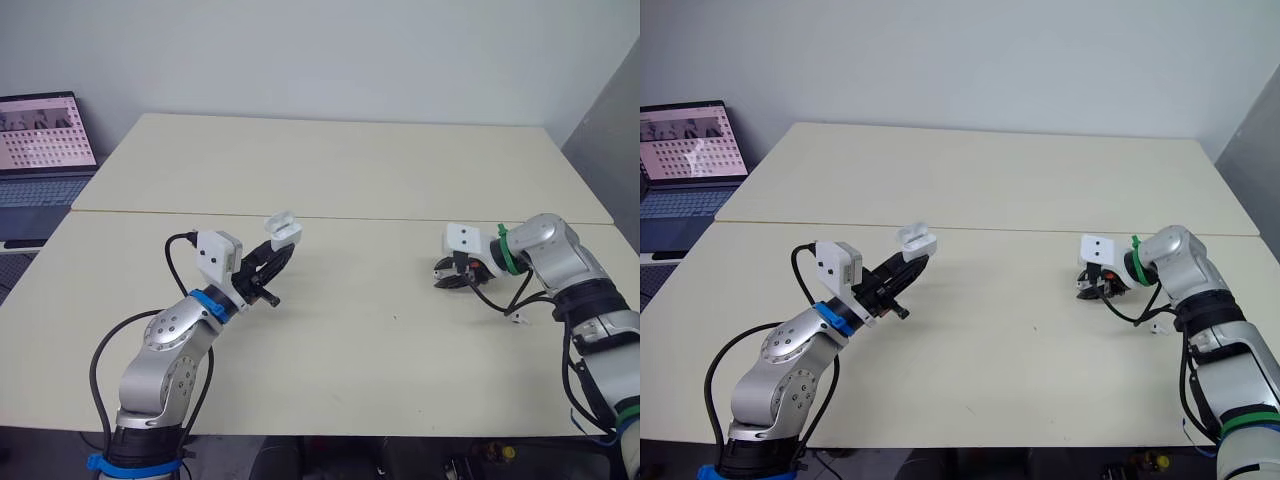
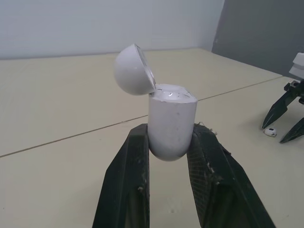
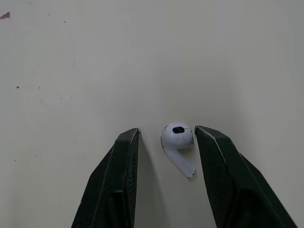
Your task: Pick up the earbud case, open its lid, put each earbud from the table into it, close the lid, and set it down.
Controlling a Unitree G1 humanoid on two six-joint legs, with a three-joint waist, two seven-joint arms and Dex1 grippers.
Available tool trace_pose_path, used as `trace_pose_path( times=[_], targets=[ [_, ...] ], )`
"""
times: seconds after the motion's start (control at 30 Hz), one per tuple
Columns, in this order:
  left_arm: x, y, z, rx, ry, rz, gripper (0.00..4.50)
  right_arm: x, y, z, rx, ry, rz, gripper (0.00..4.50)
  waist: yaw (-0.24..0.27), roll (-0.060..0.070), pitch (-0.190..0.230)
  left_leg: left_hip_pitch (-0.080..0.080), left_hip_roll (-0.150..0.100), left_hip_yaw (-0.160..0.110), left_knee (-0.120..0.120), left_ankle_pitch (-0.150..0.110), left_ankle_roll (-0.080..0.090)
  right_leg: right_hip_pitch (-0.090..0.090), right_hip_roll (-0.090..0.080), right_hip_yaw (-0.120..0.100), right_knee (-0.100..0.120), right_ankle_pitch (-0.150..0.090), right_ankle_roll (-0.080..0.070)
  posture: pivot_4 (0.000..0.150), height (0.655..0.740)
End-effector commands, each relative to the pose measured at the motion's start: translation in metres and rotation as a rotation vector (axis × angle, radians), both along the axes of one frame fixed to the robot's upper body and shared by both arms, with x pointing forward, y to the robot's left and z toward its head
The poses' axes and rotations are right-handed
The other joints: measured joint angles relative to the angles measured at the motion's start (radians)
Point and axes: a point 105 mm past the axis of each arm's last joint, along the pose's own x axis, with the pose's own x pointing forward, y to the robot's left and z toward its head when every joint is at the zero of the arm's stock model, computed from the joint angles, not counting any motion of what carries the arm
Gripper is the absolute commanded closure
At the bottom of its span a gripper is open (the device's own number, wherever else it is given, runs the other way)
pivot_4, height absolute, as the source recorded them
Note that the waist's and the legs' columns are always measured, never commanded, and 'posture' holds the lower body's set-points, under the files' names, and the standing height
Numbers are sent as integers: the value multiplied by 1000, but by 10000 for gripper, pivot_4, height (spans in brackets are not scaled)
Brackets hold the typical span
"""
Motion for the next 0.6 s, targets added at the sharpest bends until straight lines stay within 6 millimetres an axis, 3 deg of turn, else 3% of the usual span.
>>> trace_pose_path(
  times=[0.03,0.47,0.6],
  targets=[
    [-4,-2,15,1,-68,-5,37761,6,1,9,-16,-33,12,25789,0,0,0,0,0,0,0,0,0,0,0,0,0,0,0,1500,7400],
    [-2,-7,14,5,-70,-15,37761,10,-9,2,-85,-15,3,25789,0,0,0,0,0,0,0,0,0,0,0,0,0,0,0,1500,7400],
    [-2,-6,14,1,-71,-12,37761,10,-12,2,-91,-9,-3,35235,0,0,0,0,0,0,0,0,0,1,0,0,0,0,0,1500,7400]
  ],
)
